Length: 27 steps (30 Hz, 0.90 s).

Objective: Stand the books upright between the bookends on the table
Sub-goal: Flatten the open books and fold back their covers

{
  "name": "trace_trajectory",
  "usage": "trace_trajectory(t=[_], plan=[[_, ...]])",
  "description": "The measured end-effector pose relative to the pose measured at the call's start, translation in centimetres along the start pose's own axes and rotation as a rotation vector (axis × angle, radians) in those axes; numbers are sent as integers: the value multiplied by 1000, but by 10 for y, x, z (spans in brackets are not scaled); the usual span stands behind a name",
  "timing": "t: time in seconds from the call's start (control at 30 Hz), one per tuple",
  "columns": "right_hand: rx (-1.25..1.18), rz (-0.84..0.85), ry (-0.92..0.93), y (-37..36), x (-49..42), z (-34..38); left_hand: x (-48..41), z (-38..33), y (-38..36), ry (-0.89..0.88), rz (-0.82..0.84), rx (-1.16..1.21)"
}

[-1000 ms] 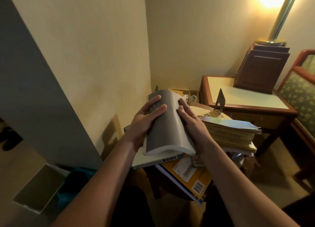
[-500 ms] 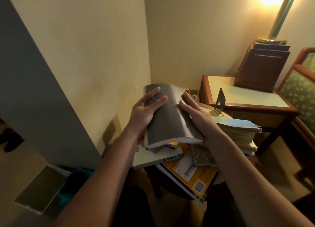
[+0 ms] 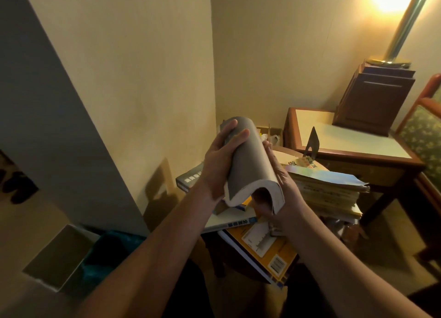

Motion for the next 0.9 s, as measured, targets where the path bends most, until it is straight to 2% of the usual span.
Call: trace_trajectory(t=[0.1,0.2,0.27,0.4,0.57,0.7,0.8,0.9], plan=[[266,-12,-28,1,-5,16,8,-10,14,17,-49,-181],[512,-31,24,-1,-9,38,16,-16,14,55,3,-302],[499,-24,54,2,-11,45,19,-11,8,90,55,-321],[273,40,74,2,-10,40,20,3,-4,94,122,-190],[510,-23,73,8,-2,48,15,-17,5,-66,-13,-384],[596,32,81,11,4,49,15,-21,5,-164,5,-515],[652,119,80,20,6,51,6,-45,11,-78,72,-572],[775,221,48,30,6,51,-1,-75,16,194,249,-668]])
Point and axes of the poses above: each hand's wrist, its own x-axis away from the middle knuckle, its own y-axis out of the back of the hand, z = x × y, the point moved 5 cm from there along -x, towards the middle knuckle, and after that the axes turned 11 degrees about z, right-handed, at the moved point
